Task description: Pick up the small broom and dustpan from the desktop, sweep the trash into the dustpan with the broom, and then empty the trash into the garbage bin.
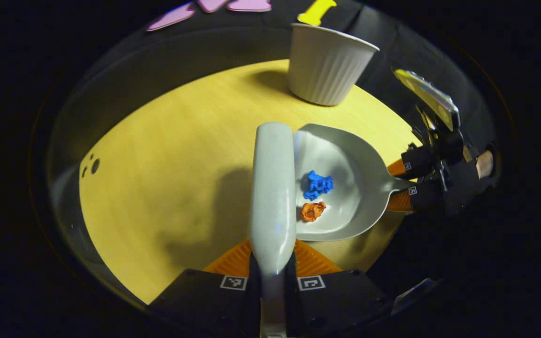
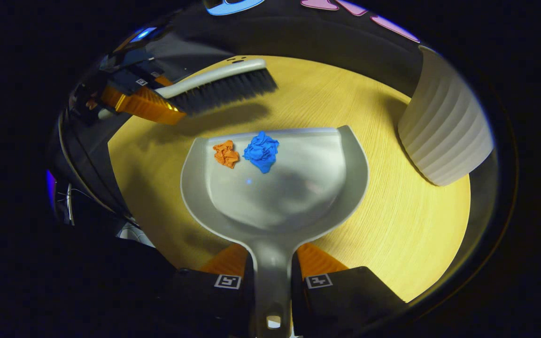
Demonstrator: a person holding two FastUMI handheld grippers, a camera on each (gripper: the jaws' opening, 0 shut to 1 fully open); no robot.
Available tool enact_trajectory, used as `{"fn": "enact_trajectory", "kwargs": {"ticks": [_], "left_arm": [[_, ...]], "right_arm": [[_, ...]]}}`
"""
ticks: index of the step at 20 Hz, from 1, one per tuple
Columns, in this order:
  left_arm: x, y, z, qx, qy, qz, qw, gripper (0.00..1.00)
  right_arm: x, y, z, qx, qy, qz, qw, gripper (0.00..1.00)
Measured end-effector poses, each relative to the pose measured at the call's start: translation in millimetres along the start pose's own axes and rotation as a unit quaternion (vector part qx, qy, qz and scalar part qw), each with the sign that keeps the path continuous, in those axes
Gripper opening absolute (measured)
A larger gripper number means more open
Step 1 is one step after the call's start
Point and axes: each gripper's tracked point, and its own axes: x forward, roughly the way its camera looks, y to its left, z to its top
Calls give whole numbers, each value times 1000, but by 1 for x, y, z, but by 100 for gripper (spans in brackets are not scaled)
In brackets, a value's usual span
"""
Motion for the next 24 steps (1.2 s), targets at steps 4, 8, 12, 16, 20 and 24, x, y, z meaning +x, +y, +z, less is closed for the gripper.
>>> {"fn": "enact_trajectory", "kwargs": {"ticks": [4, 8, 12, 16, 20, 24], "left_arm": [[-7, 20, -45, -65, -25, 42, 997, 25], [22, 41, -108, -117, -28, 57, 991, 24], [68, 52, -166, -132, -27, 60, 989, 25], [76, 41, -181, -140, -32, 47, 989, 25], [69, 26, -191, -149, -38, 39, 987, 25], [57, 31, -193, -148, -30, 35, 988, 25]], "right_arm": [[-6, 3, 1, 14, -7, -5, 1000, 39], [-14, 3, 1, 25, -14, -17, 999, 35], [-22, 1, 1, 47, -14, -37, 998, 39], [-26, -2, 10, 99, -17, -60, 993, 39], [-34, -5, 28, 164, -44, -89, 981, 35], [-38, -18, 50, 240, -90, -104, 961, 35]]}}
